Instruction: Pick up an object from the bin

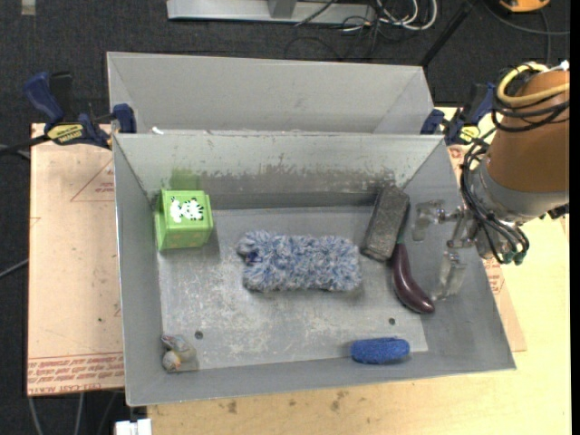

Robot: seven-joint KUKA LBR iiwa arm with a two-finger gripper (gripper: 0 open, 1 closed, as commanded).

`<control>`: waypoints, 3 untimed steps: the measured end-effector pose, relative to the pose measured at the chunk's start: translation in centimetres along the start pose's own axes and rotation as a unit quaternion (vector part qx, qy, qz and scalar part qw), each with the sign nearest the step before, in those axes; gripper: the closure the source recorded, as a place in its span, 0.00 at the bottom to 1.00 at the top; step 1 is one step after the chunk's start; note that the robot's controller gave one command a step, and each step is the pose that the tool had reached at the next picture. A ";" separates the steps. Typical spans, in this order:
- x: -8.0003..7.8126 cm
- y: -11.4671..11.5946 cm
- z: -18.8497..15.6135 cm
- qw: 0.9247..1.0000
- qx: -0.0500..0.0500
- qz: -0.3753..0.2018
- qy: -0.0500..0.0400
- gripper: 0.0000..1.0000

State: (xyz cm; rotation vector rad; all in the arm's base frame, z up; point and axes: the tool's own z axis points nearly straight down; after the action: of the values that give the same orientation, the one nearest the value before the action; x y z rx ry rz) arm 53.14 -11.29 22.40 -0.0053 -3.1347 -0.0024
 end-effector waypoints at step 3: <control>-3.2 7.9 4.1 1.000 0.000 0.012 -0.005 0.00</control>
Offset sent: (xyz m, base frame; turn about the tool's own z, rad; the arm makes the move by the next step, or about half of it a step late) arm 0.0362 0.0607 -0.0228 -0.0294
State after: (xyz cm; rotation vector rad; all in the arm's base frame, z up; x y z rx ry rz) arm 56.36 -3.40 18.28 -0.0429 -3.1436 -0.0019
